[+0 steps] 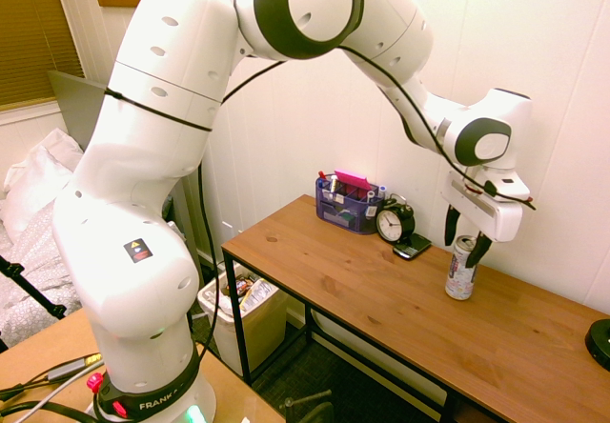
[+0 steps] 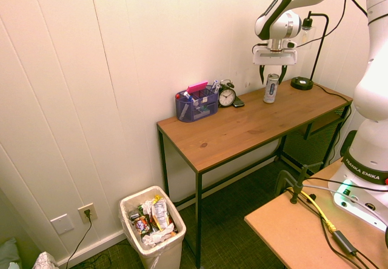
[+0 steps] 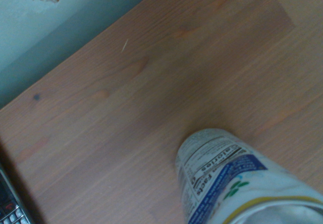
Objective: Throw the can in the trash bin
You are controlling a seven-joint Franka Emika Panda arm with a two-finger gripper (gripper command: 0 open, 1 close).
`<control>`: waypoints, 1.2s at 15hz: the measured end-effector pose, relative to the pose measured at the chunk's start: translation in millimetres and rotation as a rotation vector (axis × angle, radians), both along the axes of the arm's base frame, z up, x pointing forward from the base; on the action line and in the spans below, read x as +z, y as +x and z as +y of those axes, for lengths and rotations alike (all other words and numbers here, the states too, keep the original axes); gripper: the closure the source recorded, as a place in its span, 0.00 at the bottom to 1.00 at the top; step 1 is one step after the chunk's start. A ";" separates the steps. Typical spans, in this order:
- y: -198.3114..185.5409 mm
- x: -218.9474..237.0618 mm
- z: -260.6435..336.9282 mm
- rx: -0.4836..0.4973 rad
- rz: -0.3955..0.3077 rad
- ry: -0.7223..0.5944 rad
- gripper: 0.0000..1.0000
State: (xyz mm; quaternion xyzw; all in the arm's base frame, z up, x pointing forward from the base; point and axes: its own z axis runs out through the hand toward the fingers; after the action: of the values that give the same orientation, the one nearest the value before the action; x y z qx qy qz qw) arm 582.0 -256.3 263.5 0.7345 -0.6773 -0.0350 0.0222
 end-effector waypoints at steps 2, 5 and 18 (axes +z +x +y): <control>-0.1 -3.5 -4.5 -0.006 0.005 -0.003 1.00; 1.5 -2.7 -6.2 -0.007 0.002 -0.006 1.00; -88.9 43.7 258.7 0.550 0.075 0.100 1.00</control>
State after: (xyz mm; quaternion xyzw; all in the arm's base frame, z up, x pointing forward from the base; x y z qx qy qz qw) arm 493.1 2.3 307.2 0.8890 -0.4489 -0.0882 0.0196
